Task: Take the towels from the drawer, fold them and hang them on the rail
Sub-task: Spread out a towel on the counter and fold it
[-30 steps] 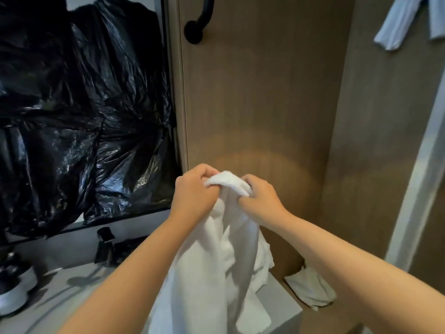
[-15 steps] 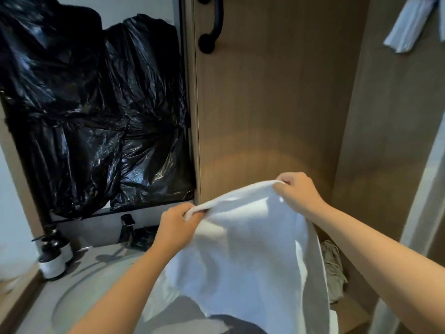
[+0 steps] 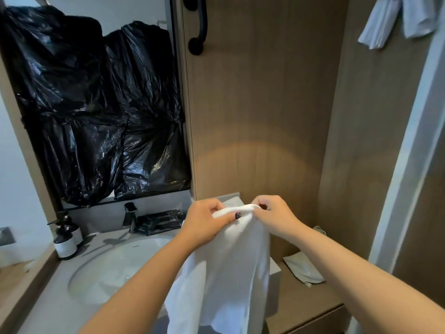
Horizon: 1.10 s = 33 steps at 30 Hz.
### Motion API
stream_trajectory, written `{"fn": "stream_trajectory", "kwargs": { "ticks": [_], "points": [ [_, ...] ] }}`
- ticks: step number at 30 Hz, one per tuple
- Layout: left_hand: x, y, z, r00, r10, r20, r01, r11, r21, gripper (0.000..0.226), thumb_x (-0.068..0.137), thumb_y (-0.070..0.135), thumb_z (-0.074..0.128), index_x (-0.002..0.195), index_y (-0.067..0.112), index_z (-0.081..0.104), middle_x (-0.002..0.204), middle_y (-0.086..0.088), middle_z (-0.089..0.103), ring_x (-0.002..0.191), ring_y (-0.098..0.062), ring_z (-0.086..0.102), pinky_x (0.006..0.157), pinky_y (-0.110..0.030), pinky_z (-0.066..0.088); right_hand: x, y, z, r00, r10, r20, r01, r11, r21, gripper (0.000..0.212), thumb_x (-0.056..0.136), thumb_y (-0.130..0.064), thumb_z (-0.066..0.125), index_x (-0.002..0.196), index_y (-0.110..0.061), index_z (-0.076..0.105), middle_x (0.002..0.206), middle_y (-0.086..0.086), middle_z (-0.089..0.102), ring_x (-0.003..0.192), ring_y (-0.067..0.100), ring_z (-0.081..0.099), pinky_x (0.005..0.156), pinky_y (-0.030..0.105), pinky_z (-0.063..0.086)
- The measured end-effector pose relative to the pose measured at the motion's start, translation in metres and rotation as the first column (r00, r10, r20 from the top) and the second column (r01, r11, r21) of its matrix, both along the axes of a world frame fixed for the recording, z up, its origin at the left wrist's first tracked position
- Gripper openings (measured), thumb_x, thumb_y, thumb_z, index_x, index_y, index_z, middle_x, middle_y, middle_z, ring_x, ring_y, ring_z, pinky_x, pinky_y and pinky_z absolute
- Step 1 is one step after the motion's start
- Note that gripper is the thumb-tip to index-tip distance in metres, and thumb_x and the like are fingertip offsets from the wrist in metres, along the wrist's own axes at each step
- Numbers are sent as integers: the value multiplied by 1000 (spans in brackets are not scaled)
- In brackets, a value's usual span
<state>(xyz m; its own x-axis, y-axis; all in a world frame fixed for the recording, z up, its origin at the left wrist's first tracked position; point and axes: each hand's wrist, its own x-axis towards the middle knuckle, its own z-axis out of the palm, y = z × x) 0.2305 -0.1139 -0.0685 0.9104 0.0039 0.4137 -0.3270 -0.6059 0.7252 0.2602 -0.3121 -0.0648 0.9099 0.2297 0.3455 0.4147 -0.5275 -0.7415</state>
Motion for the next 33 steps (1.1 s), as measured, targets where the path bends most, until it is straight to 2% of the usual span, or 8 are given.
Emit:
{"fn": "stream_trajectory", "kwargs": {
  "ticks": [10,13,15,19,23,27,30,33],
  "points": [
    [-10,45,-17,999,-21,-24,24,993,114,23,77,33,80,65,20,65,61,4,61,54,-4,47,52,-17,34,-1,-5,26,994,-78,-76,85,993,87,35,80,2,38,49,-13,39,46,-7,33,52,15,31,48,23,26],
    [-5,66,-24,997,-7,-80,22,980,198,32,82,32,75,56,22,59,59,4,58,55,-5,46,53,-21,32,-4,-3,32,998,-66,9,66,998,3,41,84,-9,48,47,-16,33,44,-10,26,47,9,25,43,14,24],
    [-3,80,-31,991,12,-135,11,986,168,37,84,26,74,50,30,60,53,9,56,51,-4,45,51,-19,31,-8,-9,34,999,-37,29,39,997,-68,46,83,-29,66,45,-20,42,44,-10,37,44,7,36,42,12,30],
    [-5,93,-44,982,-1,-190,7,999,33,33,82,19,78,52,28,69,51,10,55,49,-5,43,52,-23,32,-11,-19,29,997,11,74,13,948,-317,37,77,-45,79,61,-17,61,63,-8,59,62,6,52,53,16,36],
    [-7,92,-42,973,-103,-205,50,967,-248,7,80,16,82,75,21,79,81,0,73,72,-9,61,68,-23,44,-12,-23,26,988,-41,151,73,975,-211,23,89,-34,71,73,-18,67,77,-7,66,77,9,59,67,20,44],
    [-1,87,-33,943,-251,-219,60,774,-630,40,83,42,76,95,5,74,95,-12,75,84,-25,66,78,-38,46,-18,-22,25,975,-74,208,108,982,-158,19,92,-28,68,73,-27,64,79,-11,65,76,3,58,64,11,41],
    [10,73,-26,951,-230,-207,-21,622,-783,28,96,37,62,102,12,72,100,-8,76,92,-22,69,85,-37,52,-24,-18,25,983,-15,183,34,994,-102,17,86,-27,74,71,-26,67,76,-10,67,75,3,60,66,11,41],
    [21,56,-19,959,-146,-242,-120,567,-815,22,95,38,63,90,18,70,82,-2,70,80,-21,61,80,-38,51,-28,-11,26,988,83,130,-68,991,-115,17,76,-31,84,71,-31,68,76,-10,67,74,2,59,65,12,43]
  ]
}}
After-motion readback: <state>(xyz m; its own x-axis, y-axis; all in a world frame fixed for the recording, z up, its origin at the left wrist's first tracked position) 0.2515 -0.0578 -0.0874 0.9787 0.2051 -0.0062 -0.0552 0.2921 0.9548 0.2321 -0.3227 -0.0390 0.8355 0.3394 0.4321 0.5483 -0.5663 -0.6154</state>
